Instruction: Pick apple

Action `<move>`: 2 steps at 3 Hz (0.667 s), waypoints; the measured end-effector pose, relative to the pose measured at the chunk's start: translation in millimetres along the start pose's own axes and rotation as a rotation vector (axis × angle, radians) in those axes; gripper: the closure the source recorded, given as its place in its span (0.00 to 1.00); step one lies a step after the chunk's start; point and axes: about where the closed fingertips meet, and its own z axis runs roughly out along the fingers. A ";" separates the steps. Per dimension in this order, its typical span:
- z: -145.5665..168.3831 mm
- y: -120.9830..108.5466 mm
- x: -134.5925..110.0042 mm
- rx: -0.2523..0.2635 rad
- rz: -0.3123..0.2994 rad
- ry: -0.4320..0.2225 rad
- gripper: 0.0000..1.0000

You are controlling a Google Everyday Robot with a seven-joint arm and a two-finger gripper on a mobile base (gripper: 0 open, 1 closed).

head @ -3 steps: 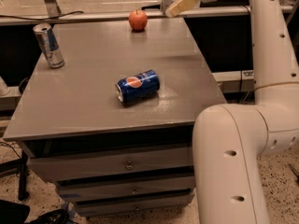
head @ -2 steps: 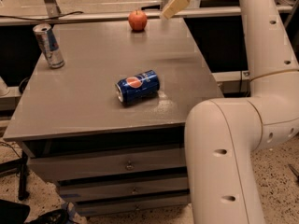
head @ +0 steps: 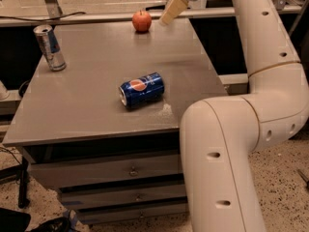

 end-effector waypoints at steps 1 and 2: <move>5.3 7.2 8.4 -0.025 0.016 0.043 0.00; -1.3 23.4 22.1 -0.081 0.030 0.138 0.00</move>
Offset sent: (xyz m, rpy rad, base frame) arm -0.0754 -0.0176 -0.0467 -0.1831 0.2295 -0.0593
